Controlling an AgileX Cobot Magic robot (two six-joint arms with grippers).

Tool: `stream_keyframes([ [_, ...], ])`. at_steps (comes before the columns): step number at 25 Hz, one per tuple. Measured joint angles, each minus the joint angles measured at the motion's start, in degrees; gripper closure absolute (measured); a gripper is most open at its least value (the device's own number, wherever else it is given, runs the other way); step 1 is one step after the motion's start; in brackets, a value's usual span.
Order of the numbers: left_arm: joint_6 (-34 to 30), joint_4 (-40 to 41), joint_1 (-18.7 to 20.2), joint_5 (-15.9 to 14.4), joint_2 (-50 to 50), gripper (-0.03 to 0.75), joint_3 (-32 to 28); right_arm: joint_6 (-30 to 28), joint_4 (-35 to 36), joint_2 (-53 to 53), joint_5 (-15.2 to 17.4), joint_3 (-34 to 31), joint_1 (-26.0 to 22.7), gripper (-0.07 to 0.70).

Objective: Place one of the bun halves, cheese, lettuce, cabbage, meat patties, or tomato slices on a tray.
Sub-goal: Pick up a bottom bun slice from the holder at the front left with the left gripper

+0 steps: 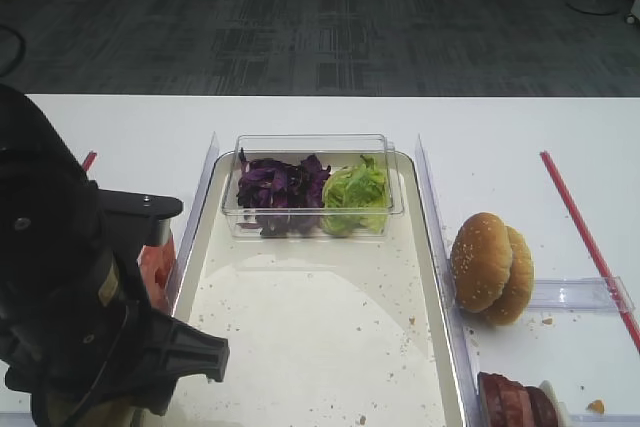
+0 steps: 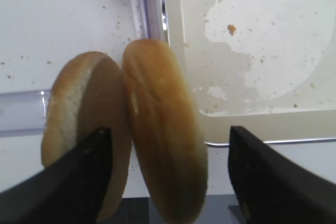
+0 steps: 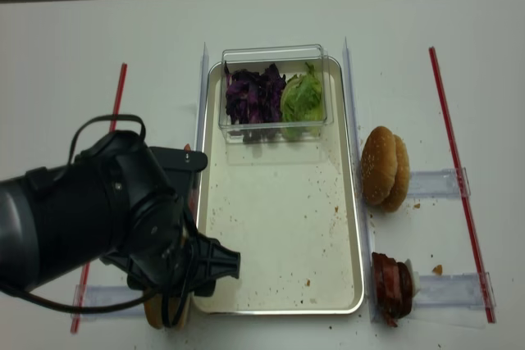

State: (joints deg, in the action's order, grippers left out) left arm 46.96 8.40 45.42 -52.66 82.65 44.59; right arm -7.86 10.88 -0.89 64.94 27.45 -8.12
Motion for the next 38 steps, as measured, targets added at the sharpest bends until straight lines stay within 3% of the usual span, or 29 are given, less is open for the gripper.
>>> stream_keyframes([
  [6, -1.1, 0.1, -1.1, 0.0, 0.0, 0.368, 0.0, 0.1, 0.0, 0.0, 0.0, 0.0, 0.0, -0.06],
  [15, -1.4, 0.1, -1.1, 0.0, 0.0, 0.627, 0.0, 0.1, 0.0, 0.0, 0.0, 0.0, 0.0, -0.06],
  [18, -1.4, 0.1, -1.1, 0.0, 0.0, 0.676, 0.0, 0.1, 0.0, 0.0, 0.0, 0.0, 0.0, -0.06],
  [38, -1.6, 0.1, -1.1, -1.0, -10.4, 0.702, 0.0, 0.3, 0.0, 0.0, 0.0, 0.0, 0.0, -0.06],
])
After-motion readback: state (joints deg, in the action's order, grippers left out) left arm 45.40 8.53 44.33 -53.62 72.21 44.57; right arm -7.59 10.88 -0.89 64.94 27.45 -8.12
